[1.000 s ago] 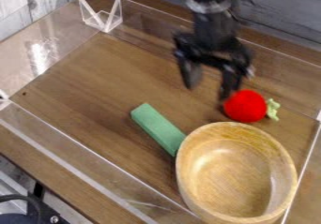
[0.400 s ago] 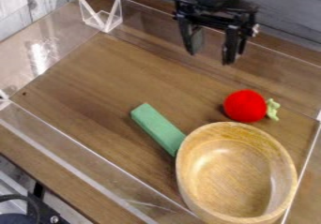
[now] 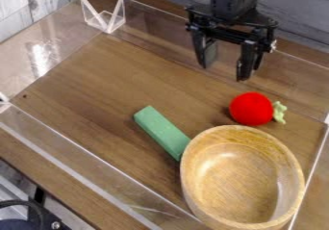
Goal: Move the red object to the right side of the table
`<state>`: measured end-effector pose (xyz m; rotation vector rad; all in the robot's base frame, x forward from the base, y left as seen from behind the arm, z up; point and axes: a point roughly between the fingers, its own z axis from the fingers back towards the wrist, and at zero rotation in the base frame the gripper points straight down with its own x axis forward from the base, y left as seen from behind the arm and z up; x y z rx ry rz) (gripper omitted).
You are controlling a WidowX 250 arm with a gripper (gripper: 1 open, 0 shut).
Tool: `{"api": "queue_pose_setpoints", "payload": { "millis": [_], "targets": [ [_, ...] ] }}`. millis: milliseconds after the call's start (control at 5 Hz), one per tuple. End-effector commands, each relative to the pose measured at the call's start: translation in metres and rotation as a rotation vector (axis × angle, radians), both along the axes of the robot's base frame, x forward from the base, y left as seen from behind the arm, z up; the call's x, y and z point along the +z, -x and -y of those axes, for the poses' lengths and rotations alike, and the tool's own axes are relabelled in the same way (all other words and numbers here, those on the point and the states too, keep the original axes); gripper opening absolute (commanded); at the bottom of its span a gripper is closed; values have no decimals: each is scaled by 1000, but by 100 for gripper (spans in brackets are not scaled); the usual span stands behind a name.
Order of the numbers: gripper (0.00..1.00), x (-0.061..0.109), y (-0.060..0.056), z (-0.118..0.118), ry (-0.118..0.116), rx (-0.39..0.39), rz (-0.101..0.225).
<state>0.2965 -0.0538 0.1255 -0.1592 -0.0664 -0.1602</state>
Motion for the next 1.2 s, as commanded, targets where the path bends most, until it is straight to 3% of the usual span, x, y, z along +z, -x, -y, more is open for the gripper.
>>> {"api": "queue_pose_setpoints", "payload": {
  "millis": [0,600,1000],
  "targets": [
    [100,1,-5,-3,-13,-84,37],
    [100,3,-16,-52,-53,-51,38],
    [100,0,-24,-41,-52,46,41]
  ]
}}
